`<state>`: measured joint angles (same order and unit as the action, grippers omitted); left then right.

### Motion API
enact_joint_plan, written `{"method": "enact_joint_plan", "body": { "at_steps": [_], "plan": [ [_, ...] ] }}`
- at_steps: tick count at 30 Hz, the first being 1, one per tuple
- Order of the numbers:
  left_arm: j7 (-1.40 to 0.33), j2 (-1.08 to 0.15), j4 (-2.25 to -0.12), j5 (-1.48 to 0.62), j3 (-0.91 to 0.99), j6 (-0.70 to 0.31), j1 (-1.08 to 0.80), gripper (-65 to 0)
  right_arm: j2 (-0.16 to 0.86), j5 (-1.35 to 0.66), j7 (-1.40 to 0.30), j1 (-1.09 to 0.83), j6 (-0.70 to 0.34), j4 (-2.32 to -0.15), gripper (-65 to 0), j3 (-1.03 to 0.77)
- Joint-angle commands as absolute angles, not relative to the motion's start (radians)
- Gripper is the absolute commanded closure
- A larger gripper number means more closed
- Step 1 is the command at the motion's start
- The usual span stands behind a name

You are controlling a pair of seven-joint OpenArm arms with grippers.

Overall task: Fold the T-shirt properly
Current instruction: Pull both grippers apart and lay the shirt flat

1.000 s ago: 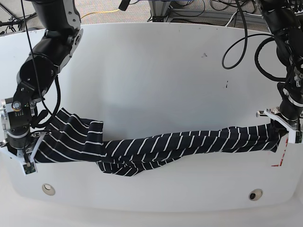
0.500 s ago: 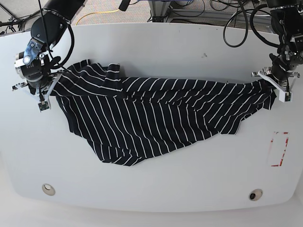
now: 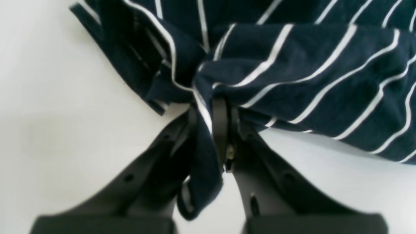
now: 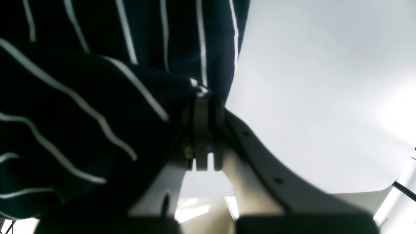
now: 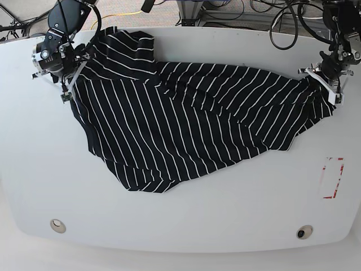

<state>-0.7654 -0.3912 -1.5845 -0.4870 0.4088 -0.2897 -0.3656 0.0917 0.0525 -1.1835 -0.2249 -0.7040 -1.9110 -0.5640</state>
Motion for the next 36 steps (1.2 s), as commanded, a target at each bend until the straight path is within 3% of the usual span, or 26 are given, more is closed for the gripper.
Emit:
{"method": "enact_joint_plan", "body": {
  "at_steps": [1,6,13,16,25,36],
  "plan": [
    [-0.751,-0.412,-1.581,-0.476,0.42,-0.291,-0.363,0.0,0.104,0.062,-1.142,-0.222,-0.698,-1.916,0.0,-0.572],
    [-0.751,-0.412,-1.58,-0.363,0.414,-0.292,-0.363,-1.0,0.091,0.067,-1.127,-0.223,-0.698,-1.893,0.0,-0.572],
    [-0.751,-0.41,-1.623,-0.341,0.426,-0.446,-0.361,-27.8,0.084,0.062,-1.127,-0.223,-0.698,-1.896,0.0,-0.582],
    [-0.756,-0.406,-1.698,-0.343,0.455,-0.503,-0.366,-34.6,0.084,0.062,-1.127,-0.222,-0.698,-1.896,0.0,-0.582],
    [-0.826,-0.403,-1.902,-0.344,0.461,-0.625,-0.337,-35.7,0.084,0.062,-1.127,-0.214,-0.698,-1.896,0.0,-0.579],
    [-0.918,-0.357,-1.712,-0.341,0.447,-0.63,-0.053,-35.7,0.084,0.062,-1.127,-0.213,-0.698,-1.896,0.0,-0.582]
  ]
}}
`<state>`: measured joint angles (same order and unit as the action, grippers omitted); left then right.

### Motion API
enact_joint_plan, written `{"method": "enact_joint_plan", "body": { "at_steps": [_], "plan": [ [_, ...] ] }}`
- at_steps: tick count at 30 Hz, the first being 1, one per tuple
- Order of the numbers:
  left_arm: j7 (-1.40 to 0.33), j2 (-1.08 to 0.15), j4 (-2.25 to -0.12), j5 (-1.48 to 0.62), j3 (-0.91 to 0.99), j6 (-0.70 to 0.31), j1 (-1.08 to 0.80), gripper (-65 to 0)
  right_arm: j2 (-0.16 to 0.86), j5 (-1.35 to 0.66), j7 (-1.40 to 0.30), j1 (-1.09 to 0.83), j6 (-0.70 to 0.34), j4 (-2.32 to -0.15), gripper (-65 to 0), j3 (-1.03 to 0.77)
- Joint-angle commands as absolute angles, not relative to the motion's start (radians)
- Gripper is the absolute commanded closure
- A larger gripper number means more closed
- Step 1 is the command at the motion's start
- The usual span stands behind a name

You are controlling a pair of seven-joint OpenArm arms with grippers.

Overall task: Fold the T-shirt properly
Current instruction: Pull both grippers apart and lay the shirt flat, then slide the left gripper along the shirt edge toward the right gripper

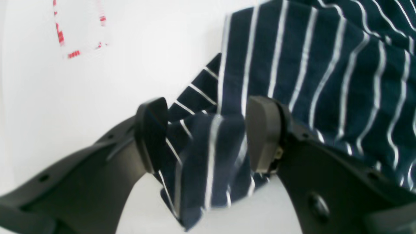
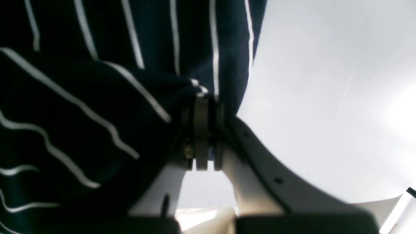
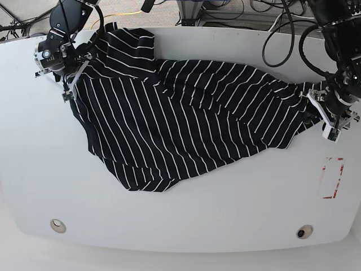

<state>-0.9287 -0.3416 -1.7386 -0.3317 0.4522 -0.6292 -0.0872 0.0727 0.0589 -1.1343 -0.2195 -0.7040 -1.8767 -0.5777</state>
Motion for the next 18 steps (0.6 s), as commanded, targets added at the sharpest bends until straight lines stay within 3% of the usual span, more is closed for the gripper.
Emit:
{"method": "enact_joint_plan", "body": {
  "at_steps": [1,11,18],
  "plan": [
    [-0.918,-0.357,-1.689,-0.343,0.438,-0.631,-0.031,-35.7,0.082,0.062,-1.127,-0.213,-0.698,-1.896,0.0,-0.582],
    [-0.918,-0.329,-1.46,-0.338,0.418,-0.631,0.12,-35.7,0.058,0.062,-1.125,-0.211,-0.698,-1.897,0.0,-0.581],
    [-0.915,-0.328,-1.386,-0.341,0.302,-0.63,0.163,-35.7,0.041,0.062,-1.125,-0.199,-0.698,-1.906,0.0,-0.582]
  ]
}}
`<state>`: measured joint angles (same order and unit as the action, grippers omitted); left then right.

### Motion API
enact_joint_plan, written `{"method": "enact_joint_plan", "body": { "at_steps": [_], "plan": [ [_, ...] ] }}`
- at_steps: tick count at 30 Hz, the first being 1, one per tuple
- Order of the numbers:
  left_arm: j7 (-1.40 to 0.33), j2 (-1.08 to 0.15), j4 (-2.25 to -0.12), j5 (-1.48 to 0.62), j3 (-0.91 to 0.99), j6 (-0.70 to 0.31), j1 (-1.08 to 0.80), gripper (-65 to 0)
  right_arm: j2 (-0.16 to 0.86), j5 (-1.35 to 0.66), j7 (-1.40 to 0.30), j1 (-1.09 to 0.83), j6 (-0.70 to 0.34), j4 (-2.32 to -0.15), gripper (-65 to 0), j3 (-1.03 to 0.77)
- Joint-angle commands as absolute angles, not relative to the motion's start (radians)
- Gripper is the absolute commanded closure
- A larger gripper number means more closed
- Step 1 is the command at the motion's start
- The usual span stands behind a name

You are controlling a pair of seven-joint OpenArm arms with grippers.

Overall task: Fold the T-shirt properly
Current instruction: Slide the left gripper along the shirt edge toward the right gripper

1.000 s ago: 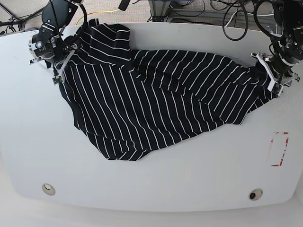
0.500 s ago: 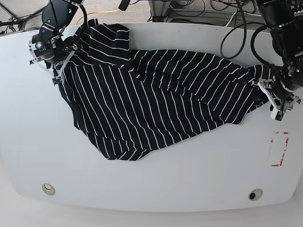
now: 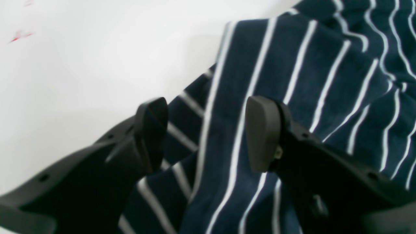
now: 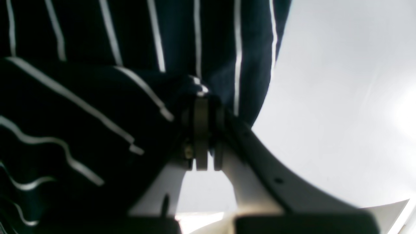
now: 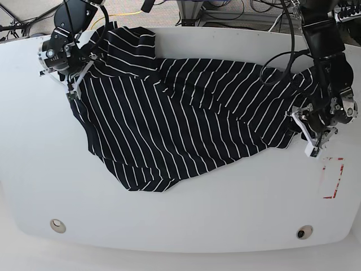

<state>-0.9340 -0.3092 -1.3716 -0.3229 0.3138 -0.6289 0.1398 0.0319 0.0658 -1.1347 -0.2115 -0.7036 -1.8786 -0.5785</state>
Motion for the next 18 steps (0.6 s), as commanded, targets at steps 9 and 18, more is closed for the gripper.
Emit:
{"method": "enact_joint_plan", "body": {
  "at_steps": [9,18],
  "plan": [
    [-0.914,-0.298,-1.303,-0.338,0.275,-0.599,0.17,-35.7,0.042,0.062,-1.125,-0.193,-0.698,-1.91,0.0,-0.582],
    [-0.912,-0.298,-1.303,-0.338,0.274,-0.578,0.163,-35.7,0.042,0.062,-1.125,-0.179,-0.698,-1.91,0.0,-0.582]
  ]
}}
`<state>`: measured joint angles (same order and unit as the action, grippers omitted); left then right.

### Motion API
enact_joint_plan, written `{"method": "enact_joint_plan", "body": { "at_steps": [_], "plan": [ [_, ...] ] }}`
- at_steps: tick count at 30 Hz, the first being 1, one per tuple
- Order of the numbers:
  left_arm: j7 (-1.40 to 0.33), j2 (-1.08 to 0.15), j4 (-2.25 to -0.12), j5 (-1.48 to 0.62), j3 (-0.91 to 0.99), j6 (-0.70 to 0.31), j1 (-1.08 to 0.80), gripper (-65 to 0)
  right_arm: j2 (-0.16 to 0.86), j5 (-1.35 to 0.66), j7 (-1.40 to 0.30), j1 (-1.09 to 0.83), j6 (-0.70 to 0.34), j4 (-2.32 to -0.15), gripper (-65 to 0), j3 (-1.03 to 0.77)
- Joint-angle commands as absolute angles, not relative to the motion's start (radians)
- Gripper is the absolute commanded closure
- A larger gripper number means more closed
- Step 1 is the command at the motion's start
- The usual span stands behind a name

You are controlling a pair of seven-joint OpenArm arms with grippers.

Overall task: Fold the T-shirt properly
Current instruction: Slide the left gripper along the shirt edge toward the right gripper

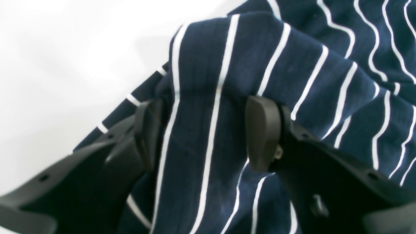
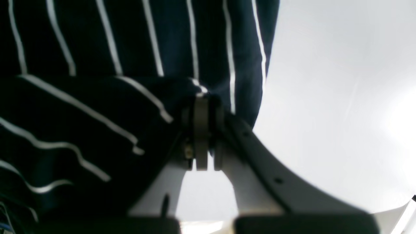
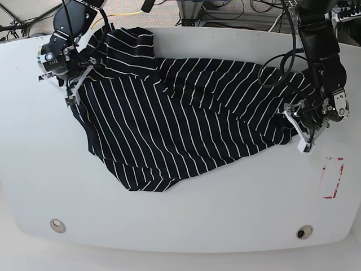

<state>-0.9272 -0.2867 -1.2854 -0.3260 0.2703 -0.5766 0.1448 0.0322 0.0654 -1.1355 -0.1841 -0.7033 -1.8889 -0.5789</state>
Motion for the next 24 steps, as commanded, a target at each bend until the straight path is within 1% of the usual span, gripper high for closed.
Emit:
{"method": "enact_joint_plan", "body": {
  "at_steps": [1,4,6,7,8,9,10,11,18,24],
  "plan": [
    [-0.912,-0.297,-1.307,-0.338,0.272,-0.578,0.163,-35.4,0.042,0.062,-1.125,-0.176,-0.698,-1.91,0.0,-0.582],
    [-0.914,-0.294,-1.322,-0.338,0.272,-0.581,0.162,-35.0,0.042,0.062,-1.125,-0.173,-0.698,-1.91,0.0,-0.582],
    [-0.914,-0.292,-1.331,-0.338,0.272,-0.581,0.162,-29.9,0.042,0.062,-1.125,-0.173,-0.698,-1.91,0.0,-0.582],
    [-0.914,-0.292,-1.331,-0.338,0.272,-0.581,0.162,-25.1,0.042,0.062,-1.125,-0.173,-0.698,-1.91,0.0,-0.582],
    [-0.914,-0.292,-1.331,-0.338,0.272,-0.579,0.162,-18.1,0.042,0.062,-1.125,-0.173,-0.698,-1.91,0.0,-0.582],
    [-0.914,-0.292,-1.326,-0.338,0.272,-0.578,0.162,-8.3,0.042,0.062,-1.125,-0.173,-0.698,-1.91,0.0,-0.582],
    [-0.914,-0.292,-1.326,-0.338,0.272,-0.578,0.162,-1.8,0.042,0.062,-1.125,-0.173,-0.698,-1.91,0.0,-0.582],
    [-0.914,-0.292,-1.326,-0.338,0.271,-0.578,0.162,0.0,0.042,0.062,-1.125,-0.173,-0.698,-1.91,0.0,-0.582],
    [-0.918,-0.292,-1.345,-0.343,0.278,-0.579,0.162,0.0,0.042,0.068,-1.125,-0.143,-0.698,-1.905,0.0,-0.582],
    [-0.952,-0.292,-1.567,-0.344,0.331,-0.581,0.12,0.0,0.05,0.071,-1.127,-0.116,-0.698,-1.91,0.0,-0.582]
  ]
}}
